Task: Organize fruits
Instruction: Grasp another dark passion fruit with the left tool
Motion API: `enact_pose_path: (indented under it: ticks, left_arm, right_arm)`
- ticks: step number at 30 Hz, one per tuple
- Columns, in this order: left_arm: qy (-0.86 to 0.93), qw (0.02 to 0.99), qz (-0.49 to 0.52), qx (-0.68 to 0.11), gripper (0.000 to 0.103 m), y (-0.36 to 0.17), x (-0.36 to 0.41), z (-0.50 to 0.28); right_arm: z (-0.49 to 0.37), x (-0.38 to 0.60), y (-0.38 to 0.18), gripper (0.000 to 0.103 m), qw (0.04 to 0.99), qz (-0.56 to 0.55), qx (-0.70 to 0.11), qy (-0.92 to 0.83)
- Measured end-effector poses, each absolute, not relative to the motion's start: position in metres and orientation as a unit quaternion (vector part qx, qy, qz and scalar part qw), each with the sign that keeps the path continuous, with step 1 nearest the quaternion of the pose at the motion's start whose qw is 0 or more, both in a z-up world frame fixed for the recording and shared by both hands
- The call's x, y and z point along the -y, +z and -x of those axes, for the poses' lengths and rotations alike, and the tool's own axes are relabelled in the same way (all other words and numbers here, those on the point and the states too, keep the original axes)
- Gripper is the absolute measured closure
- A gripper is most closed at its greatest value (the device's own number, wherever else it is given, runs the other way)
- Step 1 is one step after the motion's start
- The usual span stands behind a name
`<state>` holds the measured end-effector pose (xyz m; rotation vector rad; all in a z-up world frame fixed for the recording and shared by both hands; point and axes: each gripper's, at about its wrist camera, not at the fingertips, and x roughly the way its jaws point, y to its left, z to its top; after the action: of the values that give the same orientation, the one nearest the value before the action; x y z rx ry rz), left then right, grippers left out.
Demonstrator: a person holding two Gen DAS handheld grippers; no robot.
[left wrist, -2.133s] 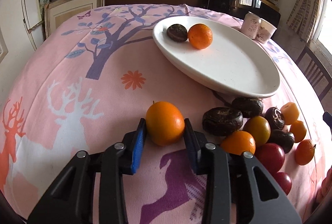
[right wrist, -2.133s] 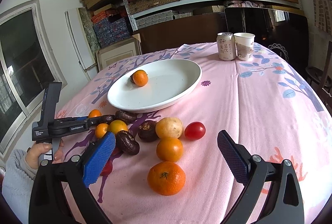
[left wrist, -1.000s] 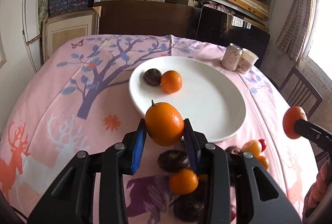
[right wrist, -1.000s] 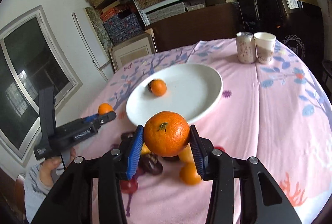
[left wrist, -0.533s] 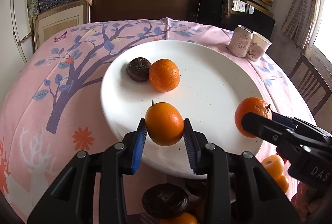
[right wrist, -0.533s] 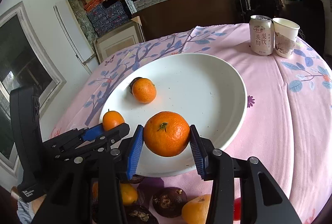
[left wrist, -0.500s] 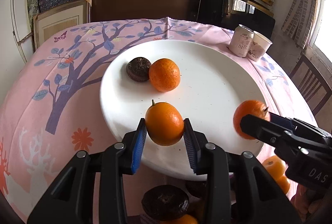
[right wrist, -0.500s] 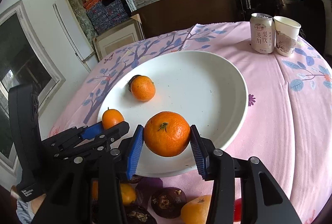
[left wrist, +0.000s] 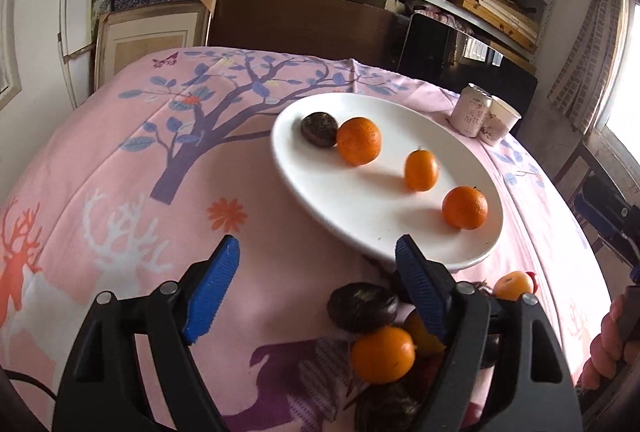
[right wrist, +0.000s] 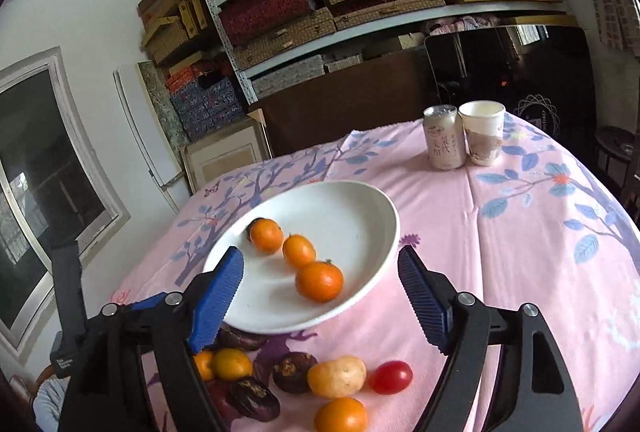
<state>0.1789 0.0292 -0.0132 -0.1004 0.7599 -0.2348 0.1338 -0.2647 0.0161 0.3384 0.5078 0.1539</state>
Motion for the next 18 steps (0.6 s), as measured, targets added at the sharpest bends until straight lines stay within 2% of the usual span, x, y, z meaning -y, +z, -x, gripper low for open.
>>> enact_pose_path:
  ticks: [4, 7, 13, 16, 18]
  left_arm:
    - [-0.099, 0.916, 0.079, -0.381, 0.024, -0.020, -0.051, -0.162]
    - [-0.100, 0.914, 0.083, -0.384, 0.023, -0.024, -0.054, -0.152]
    - [-0.121, 0.913, 0.030, -0.389, 0.023, -0.030, -0.028, -0.148]
    - [-0.113, 0.918, 0.005, -0.381, 0.015, -0.030, -0.021, -0.149]
    - [-0.113, 0.917, 0.006, -0.382, 0.015, -0.031, -0.020, -0.153]
  right_arm:
    - [-0.119, 0.273, -0.001, 0.023, 0.943, -0.176, -0.275, 0.065]
    - [-0.104, 0.282, -0.004, 0.018, 0.942, -0.187, -0.272, 0.056]
    - [-0.097, 0.293, -0.011, 0.014, 0.933, -0.219, -0.281, 0.059]
    - [-0.099, 0.292, -0.014, 0.014, 0.929, -0.221, -0.289, 0.060]
    - [-0.098, 0.291, -0.014, 0.014, 0.929, -0.219, -0.290, 0.061]
